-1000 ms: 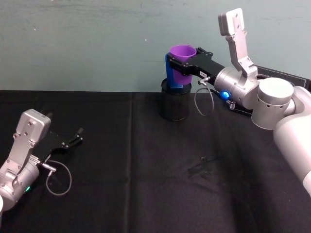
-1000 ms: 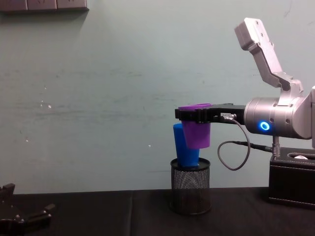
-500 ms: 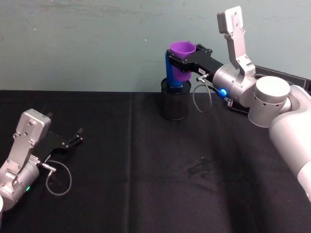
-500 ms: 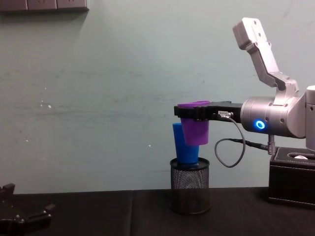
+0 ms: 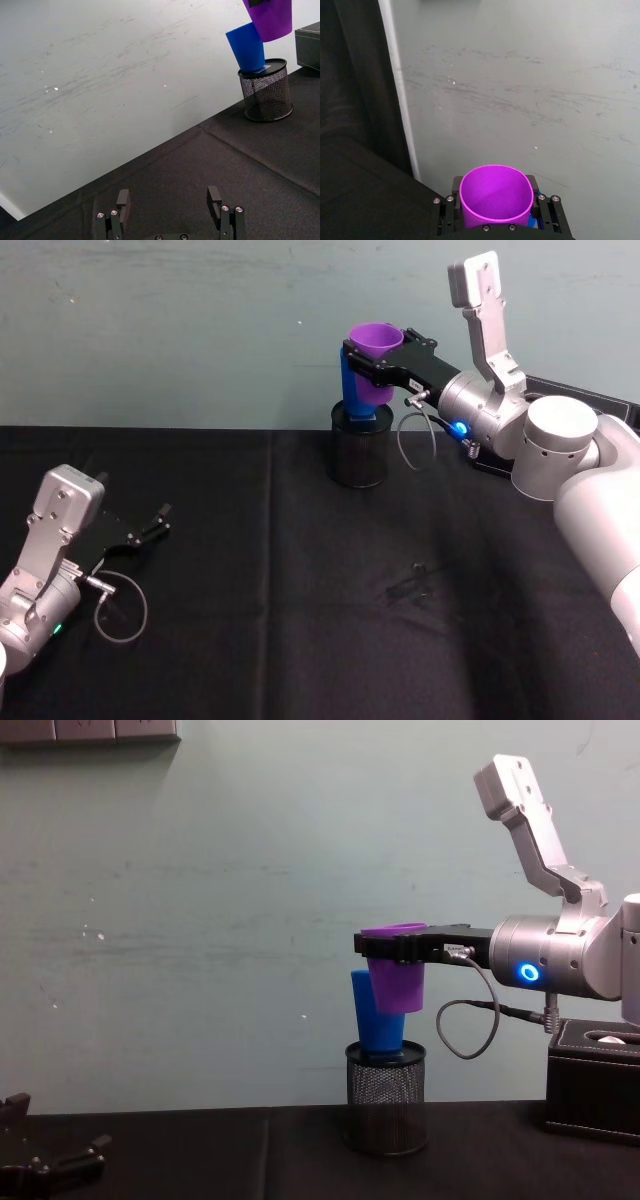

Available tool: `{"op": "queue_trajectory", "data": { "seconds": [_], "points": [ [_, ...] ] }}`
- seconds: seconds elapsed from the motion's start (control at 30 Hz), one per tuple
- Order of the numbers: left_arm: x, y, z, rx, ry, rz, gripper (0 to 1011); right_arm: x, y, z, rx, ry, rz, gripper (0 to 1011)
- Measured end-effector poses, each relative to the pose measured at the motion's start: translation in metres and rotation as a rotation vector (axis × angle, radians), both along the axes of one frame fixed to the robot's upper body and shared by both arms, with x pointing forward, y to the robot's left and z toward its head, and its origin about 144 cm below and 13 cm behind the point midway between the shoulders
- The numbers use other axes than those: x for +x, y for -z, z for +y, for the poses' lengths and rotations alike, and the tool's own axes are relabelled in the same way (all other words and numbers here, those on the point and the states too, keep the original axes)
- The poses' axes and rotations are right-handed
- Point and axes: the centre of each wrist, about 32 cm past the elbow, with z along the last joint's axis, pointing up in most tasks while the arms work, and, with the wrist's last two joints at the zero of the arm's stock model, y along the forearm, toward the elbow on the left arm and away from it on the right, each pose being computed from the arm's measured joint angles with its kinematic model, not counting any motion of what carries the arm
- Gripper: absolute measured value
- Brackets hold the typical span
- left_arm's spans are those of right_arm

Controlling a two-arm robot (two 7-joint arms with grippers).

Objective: Pick up one cup with a gripper and tap it against the other cup.

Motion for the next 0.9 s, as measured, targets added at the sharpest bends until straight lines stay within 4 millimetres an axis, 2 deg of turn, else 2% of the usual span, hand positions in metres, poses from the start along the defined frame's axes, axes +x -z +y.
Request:
{"op": "queue_trajectory", "data": {
  "seconds": [0.9],
  "points": [
    [0.0000,0.0000,0.0000,0.000,0.000,0.000,1011,-0.0006,0.0002,-0.0043,0.003,-0.009,0.007,748]
  ]
}}
